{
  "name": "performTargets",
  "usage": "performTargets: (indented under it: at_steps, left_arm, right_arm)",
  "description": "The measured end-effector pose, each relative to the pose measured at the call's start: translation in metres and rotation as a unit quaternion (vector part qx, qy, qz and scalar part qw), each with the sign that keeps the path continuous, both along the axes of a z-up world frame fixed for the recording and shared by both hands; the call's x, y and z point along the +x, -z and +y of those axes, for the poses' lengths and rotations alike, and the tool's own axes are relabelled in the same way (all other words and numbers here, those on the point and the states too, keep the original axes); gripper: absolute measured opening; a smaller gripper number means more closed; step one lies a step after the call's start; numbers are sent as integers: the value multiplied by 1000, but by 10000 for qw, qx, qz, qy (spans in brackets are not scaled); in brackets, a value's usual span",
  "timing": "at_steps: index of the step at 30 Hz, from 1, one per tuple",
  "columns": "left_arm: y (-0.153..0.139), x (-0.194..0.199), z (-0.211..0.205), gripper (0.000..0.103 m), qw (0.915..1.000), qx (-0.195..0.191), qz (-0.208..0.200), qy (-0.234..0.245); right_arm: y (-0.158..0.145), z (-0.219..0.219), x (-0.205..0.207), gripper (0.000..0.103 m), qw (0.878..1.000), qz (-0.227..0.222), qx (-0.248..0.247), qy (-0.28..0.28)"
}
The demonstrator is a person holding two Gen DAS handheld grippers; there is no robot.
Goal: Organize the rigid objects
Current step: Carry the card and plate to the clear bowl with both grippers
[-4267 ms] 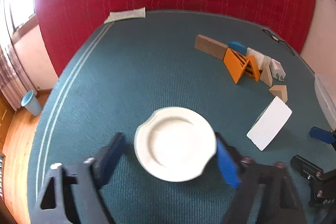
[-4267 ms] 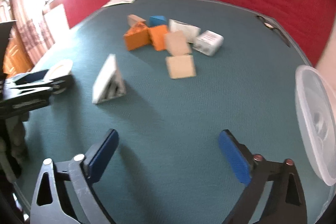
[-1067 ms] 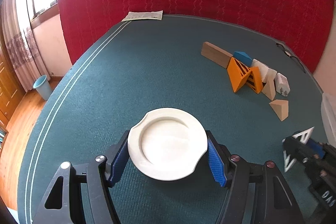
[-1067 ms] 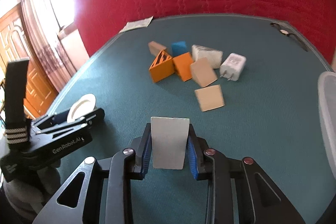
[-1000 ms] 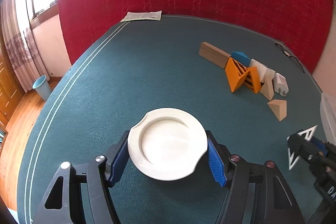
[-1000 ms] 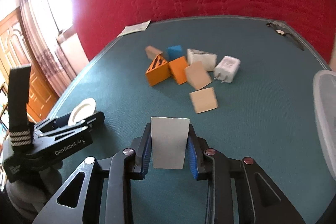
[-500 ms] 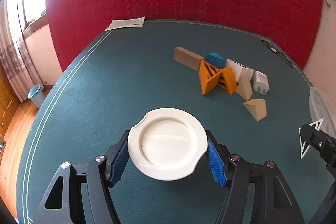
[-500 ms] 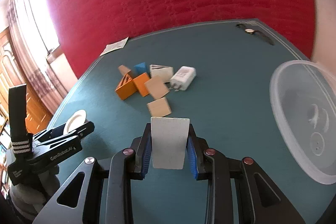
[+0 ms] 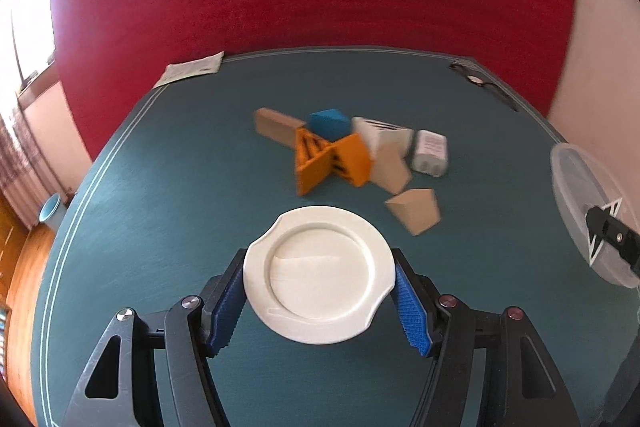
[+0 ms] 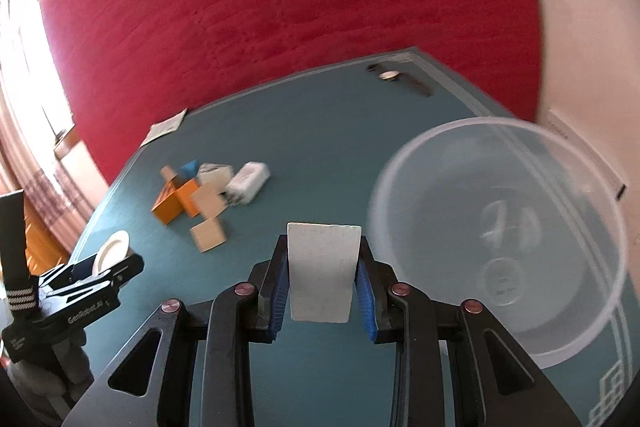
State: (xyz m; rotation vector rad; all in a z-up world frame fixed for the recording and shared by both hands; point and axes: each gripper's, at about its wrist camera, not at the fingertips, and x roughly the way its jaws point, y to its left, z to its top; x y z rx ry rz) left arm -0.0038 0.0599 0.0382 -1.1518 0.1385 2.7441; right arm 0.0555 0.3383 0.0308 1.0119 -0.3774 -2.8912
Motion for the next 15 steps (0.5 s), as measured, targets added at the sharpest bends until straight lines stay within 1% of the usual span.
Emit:
performTargets:
  at_steps: [7, 15]
  left_arm:
    - [-6, 4, 28, 70, 9994, -51, 44, 327]
    - [-10, 9, 55, 70, 9979, -102, 76, 635]
  right_arm:
    - [-4, 42, 8, 31, 9986, 40, 130, 510]
    - [6, 87, 17, 31, 9939, -110, 221, 1078]
